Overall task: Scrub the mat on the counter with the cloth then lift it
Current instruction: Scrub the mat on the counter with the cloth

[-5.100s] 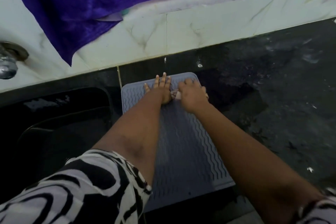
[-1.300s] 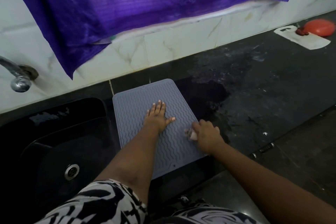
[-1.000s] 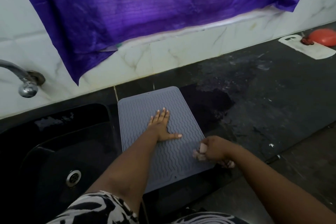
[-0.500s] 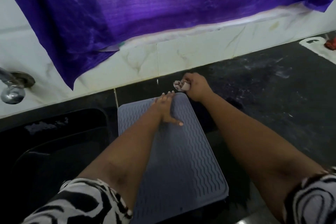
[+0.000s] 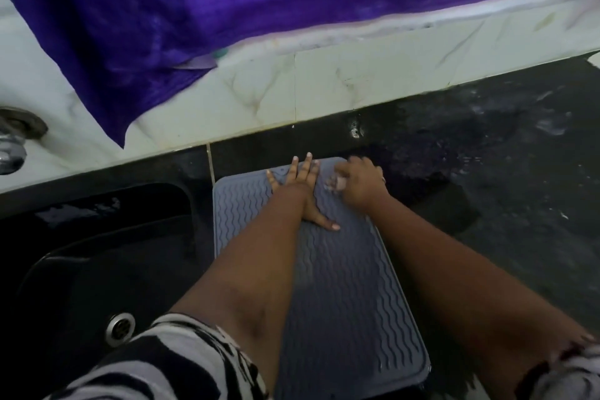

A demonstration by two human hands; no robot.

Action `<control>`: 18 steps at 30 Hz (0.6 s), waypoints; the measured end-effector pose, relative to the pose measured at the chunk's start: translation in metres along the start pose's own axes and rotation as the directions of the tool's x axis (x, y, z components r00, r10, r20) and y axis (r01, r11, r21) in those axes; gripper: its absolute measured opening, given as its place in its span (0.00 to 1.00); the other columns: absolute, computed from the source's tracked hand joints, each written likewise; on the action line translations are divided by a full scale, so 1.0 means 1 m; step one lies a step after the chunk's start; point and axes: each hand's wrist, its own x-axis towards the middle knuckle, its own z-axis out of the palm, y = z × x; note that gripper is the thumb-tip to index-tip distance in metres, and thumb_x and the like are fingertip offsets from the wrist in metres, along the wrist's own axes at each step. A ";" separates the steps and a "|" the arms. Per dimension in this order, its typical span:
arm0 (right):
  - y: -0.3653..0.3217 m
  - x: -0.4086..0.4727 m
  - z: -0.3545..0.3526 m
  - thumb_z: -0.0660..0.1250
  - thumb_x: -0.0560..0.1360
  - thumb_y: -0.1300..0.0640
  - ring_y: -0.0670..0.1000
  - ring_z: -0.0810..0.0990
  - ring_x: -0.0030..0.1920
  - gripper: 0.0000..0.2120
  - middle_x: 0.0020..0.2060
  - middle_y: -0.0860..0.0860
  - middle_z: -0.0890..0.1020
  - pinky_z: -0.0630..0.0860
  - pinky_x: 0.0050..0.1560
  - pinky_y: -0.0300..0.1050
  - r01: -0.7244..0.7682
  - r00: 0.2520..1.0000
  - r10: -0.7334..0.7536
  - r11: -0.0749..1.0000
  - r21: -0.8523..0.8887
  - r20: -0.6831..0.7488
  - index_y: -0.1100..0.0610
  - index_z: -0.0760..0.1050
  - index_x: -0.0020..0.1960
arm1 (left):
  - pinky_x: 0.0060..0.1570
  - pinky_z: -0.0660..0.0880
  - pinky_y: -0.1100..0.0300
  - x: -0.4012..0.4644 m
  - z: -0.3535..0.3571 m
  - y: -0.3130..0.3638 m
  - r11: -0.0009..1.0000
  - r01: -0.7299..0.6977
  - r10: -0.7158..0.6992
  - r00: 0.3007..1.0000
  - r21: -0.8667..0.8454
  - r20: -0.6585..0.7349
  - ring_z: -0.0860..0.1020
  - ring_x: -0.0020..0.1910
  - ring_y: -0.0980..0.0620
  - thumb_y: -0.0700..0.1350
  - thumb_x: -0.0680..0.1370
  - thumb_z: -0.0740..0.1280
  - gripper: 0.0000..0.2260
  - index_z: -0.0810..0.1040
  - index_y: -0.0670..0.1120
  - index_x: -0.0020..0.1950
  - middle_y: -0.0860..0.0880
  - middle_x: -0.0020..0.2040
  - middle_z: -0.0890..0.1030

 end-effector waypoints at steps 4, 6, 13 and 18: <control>0.012 -0.091 0.013 0.68 0.68 0.50 0.54 0.71 0.53 0.13 0.50 0.50 0.74 0.65 0.47 0.49 0.042 0.999 -0.042 0.999 0.011 0.018 0.50 0.74 0.51 | 0.64 0.38 0.24 -0.007 -0.007 0.002 1.000 0.004 -0.004 1.000 -0.021 0.004 0.28 0.74 0.48 0.73 0.56 0.72 0.67 0.29 0.51 0.76 0.53 0.74 0.26; 0.018 -0.140 0.018 0.65 0.67 0.53 0.54 0.72 0.51 0.09 0.48 0.49 0.75 0.61 0.44 0.46 0.041 0.999 -0.042 0.999 0.030 0.031 0.49 0.76 0.48 | 0.64 0.37 0.24 -0.010 -0.010 0.003 1.000 0.006 -0.005 0.999 -0.028 0.032 0.28 0.74 0.47 0.73 0.57 0.72 0.67 0.29 0.50 0.76 0.53 0.74 0.25; 0.012 -0.165 -0.019 0.70 0.66 0.57 0.52 0.81 0.42 0.06 0.38 0.47 0.81 0.78 0.41 0.41 -0.189 0.929 0.064 0.928 0.321 0.364 0.49 0.75 0.32 | 0.68 0.35 0.30 -0.024 -0.009 0.016 0.998 -0.043 0.042 0.999 0.052 0.018 0.30 0.75 0.45 0.68 0.67 0.70 0.59 0.32 0.46 0.77 0.45 0.75 0.28; -0.005 -0.072 -0.020 0.68 0.71 0.54 0.59 0.72 0.56 0.13 0.54 0.56 0.73 0.70 0.57 0.57 -0.165 0.985 0.154 0.973 0.161 0.077 0.54 0.73 0.55 | 0.73 0.41 0.36 -0.047 0.030 0.031 0.975 -0.214 0.221 0.961 0.059 -0.166 0.42 0.78 0.46 0.55 0.81 0.58 0.30 0.48 0.53 0.79 0.50 0.80 0.43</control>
